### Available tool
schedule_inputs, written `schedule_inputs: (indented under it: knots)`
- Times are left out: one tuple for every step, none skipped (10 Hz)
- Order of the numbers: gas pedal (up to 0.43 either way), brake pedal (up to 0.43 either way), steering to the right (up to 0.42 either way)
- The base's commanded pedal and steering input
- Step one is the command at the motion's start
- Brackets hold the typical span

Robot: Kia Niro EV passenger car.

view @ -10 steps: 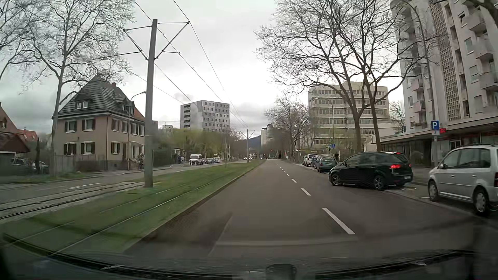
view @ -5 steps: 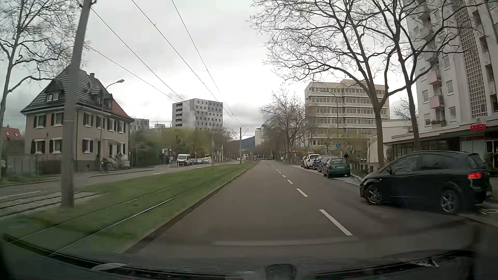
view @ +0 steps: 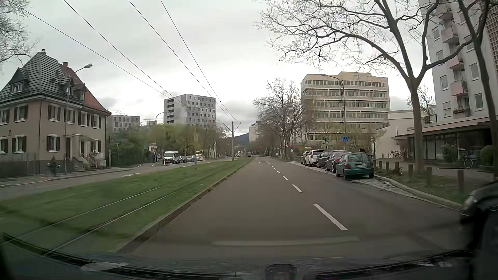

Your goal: Follow the waypoints while adhering to traffic rules and regulations

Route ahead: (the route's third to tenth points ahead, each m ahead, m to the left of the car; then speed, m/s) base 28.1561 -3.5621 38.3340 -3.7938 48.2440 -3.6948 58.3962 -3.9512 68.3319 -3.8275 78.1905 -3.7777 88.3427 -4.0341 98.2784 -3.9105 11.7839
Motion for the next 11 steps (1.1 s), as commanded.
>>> schedule_inputs:
  knots:
    - [0.13,0.0,0.015]
    - [0.13,0.0,0.015]
    - [0.13,0.0,0.016]
    - [0.13,0.0,0.016]
    - [0.13,0.0,0.016]
    - [0.13,0.0,0.017]
    - [0.13,0.0,0.017]
    - [0.13,0.0,0.017]
    - [0.13,0.0,0.018]
    - [0.13,0.0,0.018]
    - [0.13,0.0,0.018]
